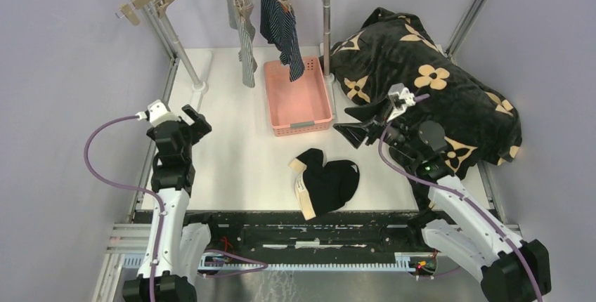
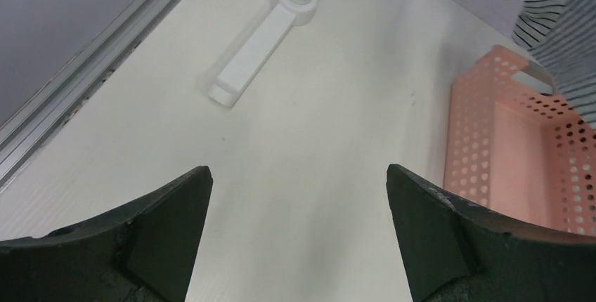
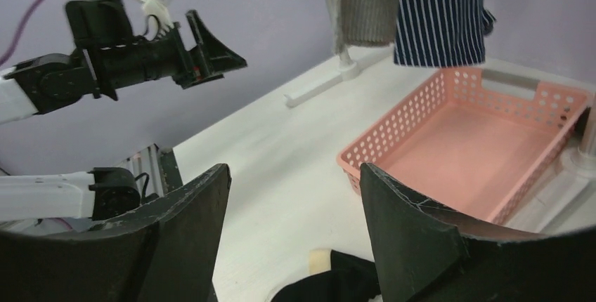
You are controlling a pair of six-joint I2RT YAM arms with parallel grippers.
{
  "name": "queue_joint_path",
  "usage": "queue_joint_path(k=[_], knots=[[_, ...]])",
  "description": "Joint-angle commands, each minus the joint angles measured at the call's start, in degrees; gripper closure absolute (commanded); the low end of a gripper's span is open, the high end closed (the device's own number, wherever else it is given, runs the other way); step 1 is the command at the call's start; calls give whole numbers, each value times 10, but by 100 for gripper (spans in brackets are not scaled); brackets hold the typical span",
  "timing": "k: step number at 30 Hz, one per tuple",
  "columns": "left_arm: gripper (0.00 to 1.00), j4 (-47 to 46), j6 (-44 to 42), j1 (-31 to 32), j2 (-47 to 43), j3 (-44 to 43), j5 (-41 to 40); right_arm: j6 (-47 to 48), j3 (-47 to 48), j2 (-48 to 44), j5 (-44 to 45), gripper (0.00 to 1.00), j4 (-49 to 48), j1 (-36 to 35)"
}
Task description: Remove the underwear clipped to the hanger
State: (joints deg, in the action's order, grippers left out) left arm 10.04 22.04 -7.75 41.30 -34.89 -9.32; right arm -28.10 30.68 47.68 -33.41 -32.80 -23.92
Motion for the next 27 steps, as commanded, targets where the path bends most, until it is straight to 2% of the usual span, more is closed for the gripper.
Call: queue_joint_path(k=[1,5,8,10,15,20,23,27], knots=[[1,-98,45,0,-11,15,-84,31,49,83,37,25,80,-5],[1,-116,37,1,25,23,-115,6,55,175,27,25,100,-41],[1,-152,28,1,64,28,-118,78,107,226,116,23,241,-124],[1,-166,17,1,104,21,-114,90,129,260,170,22,299,-163],[1,-141,-23,2,214,-32,-114,70,98,289,212,22,318,-205],[1,-140,-38,1,263,-57,-97,74,90,265,287,23,388,-246],[1,-128,-40,2,291,-76,-112,64,82,258,300,23,403,-260],[1,-120,-34,1,305,-90,-113,43,75,297,287,23,389,-270]])
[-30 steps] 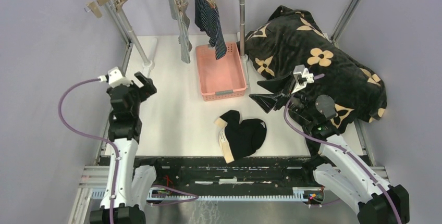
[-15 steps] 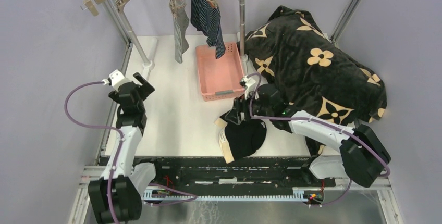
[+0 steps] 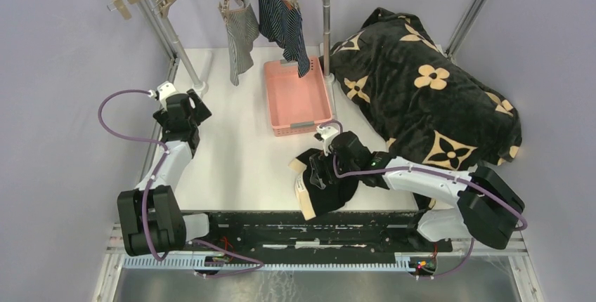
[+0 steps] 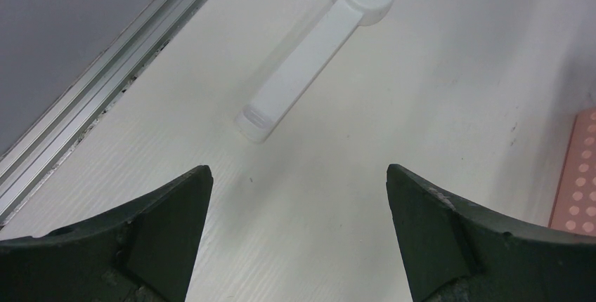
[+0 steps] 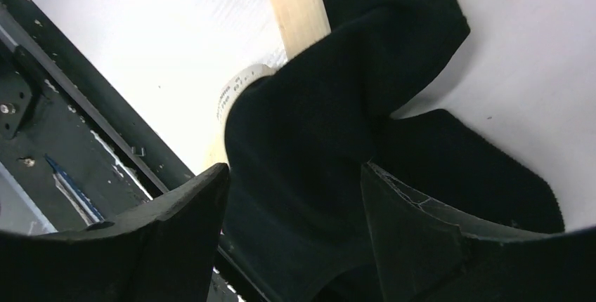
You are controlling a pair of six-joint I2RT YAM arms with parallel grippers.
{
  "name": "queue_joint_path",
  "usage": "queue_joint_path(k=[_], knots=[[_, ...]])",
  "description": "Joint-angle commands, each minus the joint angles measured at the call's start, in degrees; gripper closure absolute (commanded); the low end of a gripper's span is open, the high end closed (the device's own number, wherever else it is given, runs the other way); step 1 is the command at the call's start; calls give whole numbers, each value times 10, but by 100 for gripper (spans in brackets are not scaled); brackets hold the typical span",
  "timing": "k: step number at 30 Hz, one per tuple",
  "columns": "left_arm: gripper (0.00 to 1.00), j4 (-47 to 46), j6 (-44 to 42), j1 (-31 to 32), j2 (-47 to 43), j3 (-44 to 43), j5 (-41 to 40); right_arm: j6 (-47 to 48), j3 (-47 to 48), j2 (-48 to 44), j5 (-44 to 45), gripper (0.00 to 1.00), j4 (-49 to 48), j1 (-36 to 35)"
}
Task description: Remove the underwear clipped to the hanger
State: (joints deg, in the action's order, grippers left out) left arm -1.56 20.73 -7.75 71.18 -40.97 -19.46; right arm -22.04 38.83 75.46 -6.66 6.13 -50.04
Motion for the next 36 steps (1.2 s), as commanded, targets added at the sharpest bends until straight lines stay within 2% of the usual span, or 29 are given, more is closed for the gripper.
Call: queue_joint_path(k=[1,3,7,9,10,11,15,20,27,34,36], knots=[[1,-6,-19,1,5,-27,-6,-20,-4,35,17,23,-1,-14],[1,-9,-16,1,1,-23,-1,-23,6,68,22,27,4,-23],[1,-18,-25,1,4,-22,-3,-27,35,132,40,53,20,-37],[1,-15,-27,1,12,-26,3,-28,53,159,53,77,30,-40],[1,-15,-27,1,14,-27,10,-29,67,170,63,94,39,-42],[1,-16,-26,1,14,-26,18,-27,81,176,78,99,51,-44],[1,-29,-28,2,0,-16,60,-2,142,143,135,99,95,-59],[2,-49,-37,22,-69,11,89,38,217,65,154,99,104,-63],[3,-7,-58,135,-124,-21,13,114,329,55,197,99,127,-64],[2,29,-73,232,-136,-74,-34,205,392,101,297,99,78,-52],[2,37,-74,249,-141,-86,-36,223,424,120,295,99,59,-35]])
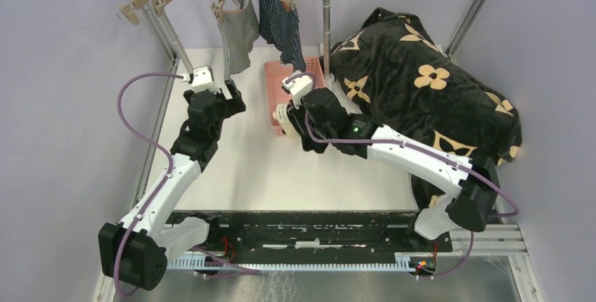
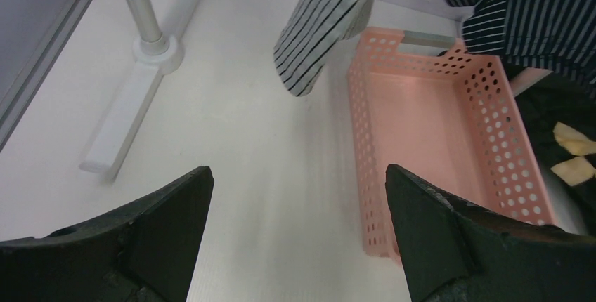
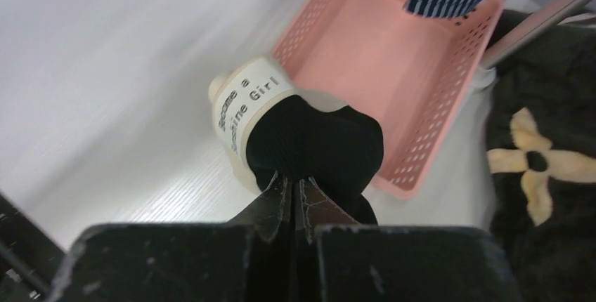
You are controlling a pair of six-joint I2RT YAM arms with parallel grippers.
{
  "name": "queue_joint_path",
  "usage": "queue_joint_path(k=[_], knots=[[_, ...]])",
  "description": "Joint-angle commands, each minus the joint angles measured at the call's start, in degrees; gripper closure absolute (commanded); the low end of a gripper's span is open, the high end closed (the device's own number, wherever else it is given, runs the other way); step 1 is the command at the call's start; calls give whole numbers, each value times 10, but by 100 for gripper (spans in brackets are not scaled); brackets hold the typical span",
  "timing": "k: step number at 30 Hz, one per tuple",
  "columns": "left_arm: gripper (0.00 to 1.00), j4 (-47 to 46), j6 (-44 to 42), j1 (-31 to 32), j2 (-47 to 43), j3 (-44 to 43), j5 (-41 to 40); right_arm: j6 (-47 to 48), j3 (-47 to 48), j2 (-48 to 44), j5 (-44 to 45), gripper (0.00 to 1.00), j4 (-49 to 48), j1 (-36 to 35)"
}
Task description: Remove the underwear clipped to the hanger
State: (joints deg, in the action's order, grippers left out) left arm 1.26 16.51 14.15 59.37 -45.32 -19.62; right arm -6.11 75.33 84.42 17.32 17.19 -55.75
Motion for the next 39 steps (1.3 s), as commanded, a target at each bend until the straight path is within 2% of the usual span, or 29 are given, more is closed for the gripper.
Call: queue_joint_path(k=[1,7,14,21,25,28,32,36,39], knots=[[2,14,-33,37,-26,-49,-34,67,71,41,46,99,-60,34],[2,21,-38,79,-62,-71,-36,61,158,123,-1,99,-88,104],[1,47,-57,99,-56,-140,-48,32,193,209,-47,99,-113,142],[1,67,-88,99,24,-280,-74,25,204,291,-69,99,-135,147],[1,97,-110,99,102,-403,-85,18,224,330,-97,99,-130,147],[1,113,-129,99,156,-484,-96,8,221,341,-104,99,-129,147],[1,96,-151,98,205,-549,-111,5,201,338,-105,99,-133,148],[3,79,-183,93,257,-618,-130,-5,177,331,-119,82,-127,148],[17,75,-183,76,293,-650,-131,-15,152,326,-132,76,-136,146]])
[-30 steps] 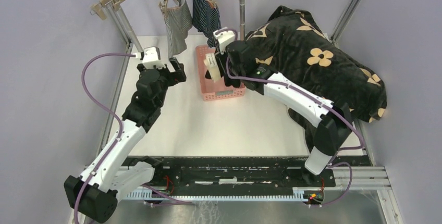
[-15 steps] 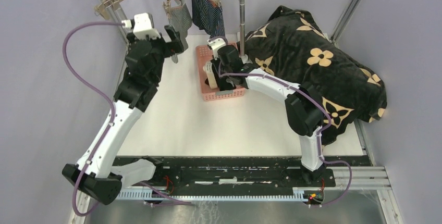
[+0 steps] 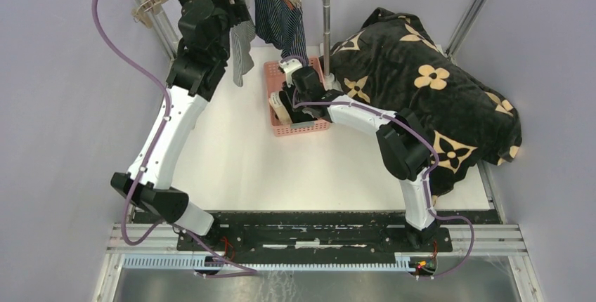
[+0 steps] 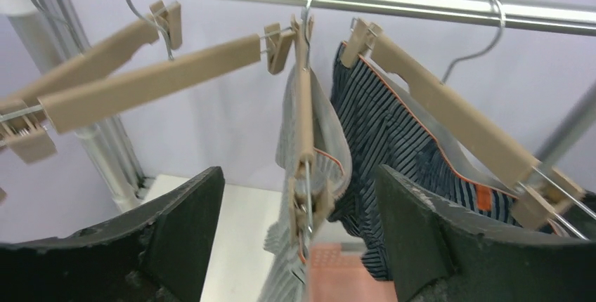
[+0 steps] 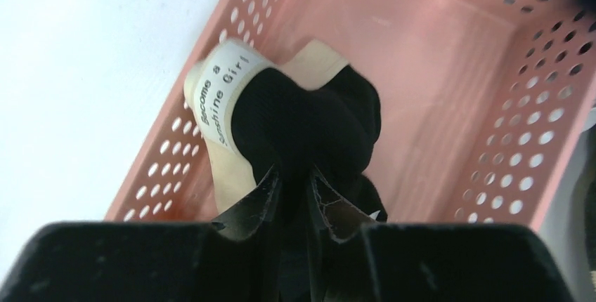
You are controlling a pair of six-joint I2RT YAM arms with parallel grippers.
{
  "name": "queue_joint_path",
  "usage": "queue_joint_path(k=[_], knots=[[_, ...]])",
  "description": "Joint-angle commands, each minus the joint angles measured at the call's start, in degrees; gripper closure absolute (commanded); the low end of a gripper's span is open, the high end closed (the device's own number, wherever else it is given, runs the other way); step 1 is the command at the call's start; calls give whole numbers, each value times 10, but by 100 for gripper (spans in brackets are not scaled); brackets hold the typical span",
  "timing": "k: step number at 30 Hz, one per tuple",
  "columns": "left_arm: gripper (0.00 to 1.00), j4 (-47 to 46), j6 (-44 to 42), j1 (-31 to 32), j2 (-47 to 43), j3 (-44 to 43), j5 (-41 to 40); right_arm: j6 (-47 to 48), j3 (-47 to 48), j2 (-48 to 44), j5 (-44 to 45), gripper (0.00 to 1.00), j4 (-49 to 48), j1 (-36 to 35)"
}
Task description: Remove the underwear clipped to the hanger
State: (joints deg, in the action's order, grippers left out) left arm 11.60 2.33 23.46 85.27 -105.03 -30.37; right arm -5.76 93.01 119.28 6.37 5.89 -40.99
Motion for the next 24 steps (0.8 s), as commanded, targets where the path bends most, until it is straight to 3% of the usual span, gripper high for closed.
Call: queue_joint_path(k=[1,13,24], knots=[[23,-27,-36,-25,43,-62,-22,-20,-30,-23,-24,76,-23,-1],[26,26,24,-79,129,-157,62,-4,-54,-23,-30,78,-28,-27],[27,21,58,-88,142,-167,99,7,-55,-15,-28,79,-22,-43]])
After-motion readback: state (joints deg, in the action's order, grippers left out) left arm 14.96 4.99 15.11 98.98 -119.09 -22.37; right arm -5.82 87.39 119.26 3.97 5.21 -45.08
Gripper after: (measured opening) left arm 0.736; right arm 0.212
